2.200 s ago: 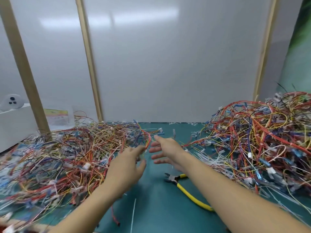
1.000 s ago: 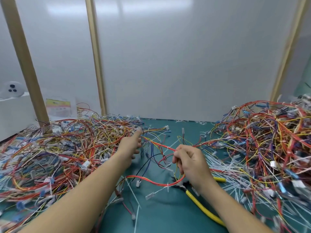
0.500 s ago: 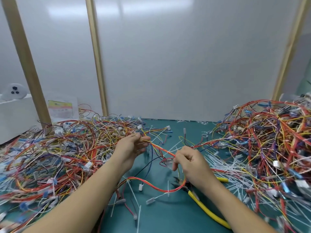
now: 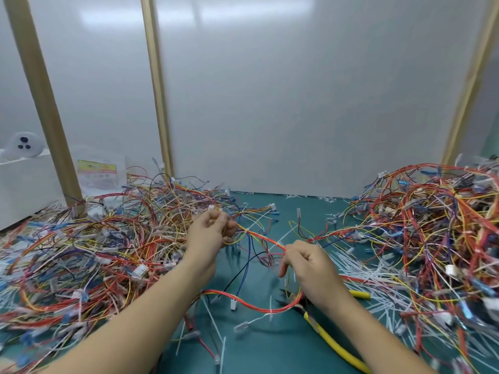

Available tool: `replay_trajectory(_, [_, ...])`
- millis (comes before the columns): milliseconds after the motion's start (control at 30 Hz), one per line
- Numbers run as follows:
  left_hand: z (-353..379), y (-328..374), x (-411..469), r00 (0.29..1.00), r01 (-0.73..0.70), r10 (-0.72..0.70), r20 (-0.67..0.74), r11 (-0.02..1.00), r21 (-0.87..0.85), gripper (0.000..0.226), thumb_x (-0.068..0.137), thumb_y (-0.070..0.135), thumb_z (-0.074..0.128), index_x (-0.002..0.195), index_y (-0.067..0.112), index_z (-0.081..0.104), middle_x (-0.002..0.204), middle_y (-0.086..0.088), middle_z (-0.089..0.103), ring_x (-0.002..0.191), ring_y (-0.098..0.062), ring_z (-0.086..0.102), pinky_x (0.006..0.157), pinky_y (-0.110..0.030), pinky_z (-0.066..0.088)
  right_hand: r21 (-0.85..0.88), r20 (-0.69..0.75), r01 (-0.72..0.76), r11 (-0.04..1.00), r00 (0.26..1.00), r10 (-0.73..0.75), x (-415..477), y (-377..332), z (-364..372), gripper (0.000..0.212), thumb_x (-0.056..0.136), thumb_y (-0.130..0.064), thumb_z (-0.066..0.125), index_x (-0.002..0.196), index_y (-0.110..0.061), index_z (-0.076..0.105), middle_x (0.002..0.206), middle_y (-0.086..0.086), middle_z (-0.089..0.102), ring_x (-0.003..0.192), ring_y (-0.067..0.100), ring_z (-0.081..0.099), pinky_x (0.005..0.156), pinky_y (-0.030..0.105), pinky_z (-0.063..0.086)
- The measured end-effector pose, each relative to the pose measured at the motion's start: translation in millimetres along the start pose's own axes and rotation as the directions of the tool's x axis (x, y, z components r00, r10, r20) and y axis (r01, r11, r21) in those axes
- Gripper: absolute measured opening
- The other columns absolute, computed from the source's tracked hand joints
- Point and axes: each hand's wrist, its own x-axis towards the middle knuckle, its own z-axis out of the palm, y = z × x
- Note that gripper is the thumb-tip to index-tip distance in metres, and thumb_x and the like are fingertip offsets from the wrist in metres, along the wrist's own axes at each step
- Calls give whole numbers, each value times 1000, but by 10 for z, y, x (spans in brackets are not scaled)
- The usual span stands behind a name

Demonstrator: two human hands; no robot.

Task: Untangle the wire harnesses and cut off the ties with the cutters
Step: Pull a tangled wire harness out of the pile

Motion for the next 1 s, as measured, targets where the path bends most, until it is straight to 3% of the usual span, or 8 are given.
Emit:
replay_trajectory(67, [-18,-66,-138,999,-33,31,23,997,70,17,100,9,56,84,10,62,72,-6,66,67,-18,59,64,-29,48,-30,15,-35,999,999,35,-5,-1,10,38,76,-39,42,60,-14,67,77,9,61,70,9,56,71,29,44])
replay_trajectory(167, [-65,-61,-326,984,-164,136,117,947,275,22,97,10,60,77,15,63,69,0,67,68,-13,59,62,-22,45,-9,28,-75,997,997,76,-12,-23,20,36,81,-36,44,64,-14,67,68,24,48,60,18,46,61,35,35])
replay_trajectory(233, [-77,-25,-432,963,-246,184,195,898,364,20,96,9,62,76,12,65,69,-1,68,67,-10,59,62,-18,44,26,26,-97,995,995,96,-2,-28,27,35,89,-31,46,67,-13,68,62,13,39,56,16,40,59,34,32])
replay_trajectory(367, [-80,35,-632,893,-421,273,357,787,452,16,93,8,66,77,9,67,65,4,64,62,-4,54,63,-18,42,169,32,-189,967,982,187,16,-58,52,42,97,-33,51,69,-11,74,64,-7,58,56,4,49,56,22,40])
replay_trajectory(600, [-77,-64,-879,670,-742,421,611,395,542,13,91,20,67,78,18,68,76,7,65,76,-14,55,74,-32,45,282,106,-274,919,961,254,-7,-98,128,41,88,-41,71,87,1,71,73,8,58,61,17,52,50,29,42])
replay_trajectory(767, [-88,-70,-892,509,-853,373,776,93,514,16,91,21,58,77,17,65,80,2,68,73,-23,56,63,-36,47,249,176,-292,924,951,253,-30,-89,97,29,87,-26,75,78,1,68,66,11,52,52,16,50,40,18,38])
replay_trajectory(900, [-127,53,-786,565,-825,208,798,118,553,18,99,32,52,94,25,67,96,7,67,92,-17,58,76,-36,48,273,178,-327,905,941,287,2,-112,86,21,88,-25,72,71,-12,73,61,7,55,46,11,51,39,18,39])
replay_trajectory(1000, [-168,203,-683,538,-836,249,805,32,548,26,97,41,51,93,26,72,85,10,68,81,-11,59,71,-34,51,298,174,-348,889,936,308,21,-112,91,27,87,-23,70,61,-18,70,61,4,55,43,10,51,38,19,39])
